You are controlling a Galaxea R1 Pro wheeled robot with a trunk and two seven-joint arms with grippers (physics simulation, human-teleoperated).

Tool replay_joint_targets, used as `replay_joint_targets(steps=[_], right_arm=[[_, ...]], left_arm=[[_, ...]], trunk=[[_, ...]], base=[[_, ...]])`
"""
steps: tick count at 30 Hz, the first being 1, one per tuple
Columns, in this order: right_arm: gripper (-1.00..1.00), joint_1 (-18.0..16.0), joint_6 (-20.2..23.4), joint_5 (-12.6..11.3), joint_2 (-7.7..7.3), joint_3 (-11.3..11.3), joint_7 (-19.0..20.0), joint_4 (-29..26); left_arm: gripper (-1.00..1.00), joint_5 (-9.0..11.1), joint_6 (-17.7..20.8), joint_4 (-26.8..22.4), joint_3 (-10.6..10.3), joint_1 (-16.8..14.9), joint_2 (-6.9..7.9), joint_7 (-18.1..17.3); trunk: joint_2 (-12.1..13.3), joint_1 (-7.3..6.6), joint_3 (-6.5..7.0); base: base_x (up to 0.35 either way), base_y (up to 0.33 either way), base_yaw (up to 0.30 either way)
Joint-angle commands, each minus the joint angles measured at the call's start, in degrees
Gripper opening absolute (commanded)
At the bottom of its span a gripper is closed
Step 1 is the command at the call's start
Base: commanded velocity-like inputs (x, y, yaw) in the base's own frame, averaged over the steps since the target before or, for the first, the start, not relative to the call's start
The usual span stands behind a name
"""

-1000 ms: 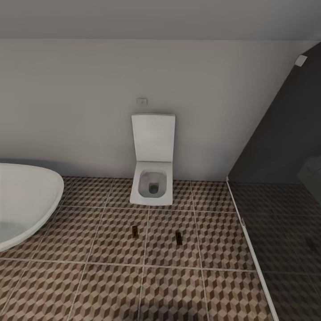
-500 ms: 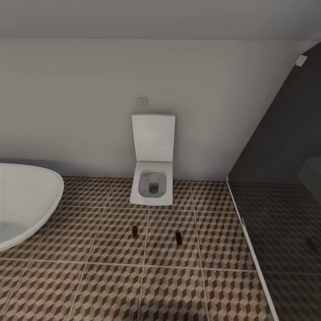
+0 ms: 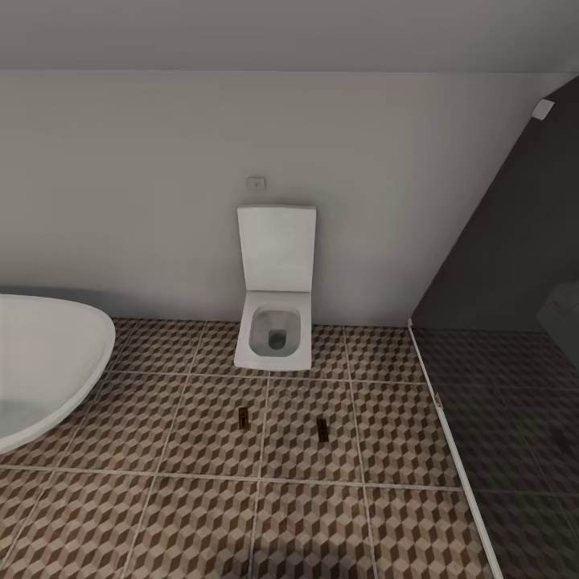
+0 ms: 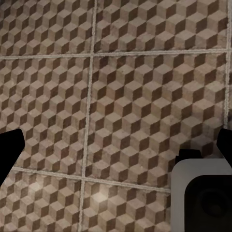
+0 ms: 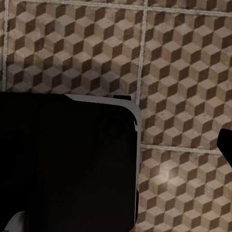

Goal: Take the four mousetraps from the cabinet in the bathroom and place them on the bathroom floor. Make sure all four end up on the same floor surface, and ensure that at least two of them are either under or directly next to the same bathroom sink.

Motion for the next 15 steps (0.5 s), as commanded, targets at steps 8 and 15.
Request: replay_joint_targets(steps=[8, 15], right_arm=[[1.0, -0.03, -0.19, -0.22, -0.02, 0.17, 0.22, 0.06], [1.0, -0.03, -0.19, -0.22, -0.02, 0.17, 0.22, 0.07]], left_arm=[[1.0, 0.15, -0.25, 0.18, -0.49, -0.07, -0.02, 0.25], [1.0, 0.15, -0.25, 0.18, -0.49, -0.07, -0.01, 0.25]], trunk=[[-0.09, 0.03, -0.08], [-0.09, 0.03, -0.08]], base=[[0.0, 0.0, 0.0], [0.0, 0.0, 0.0]])
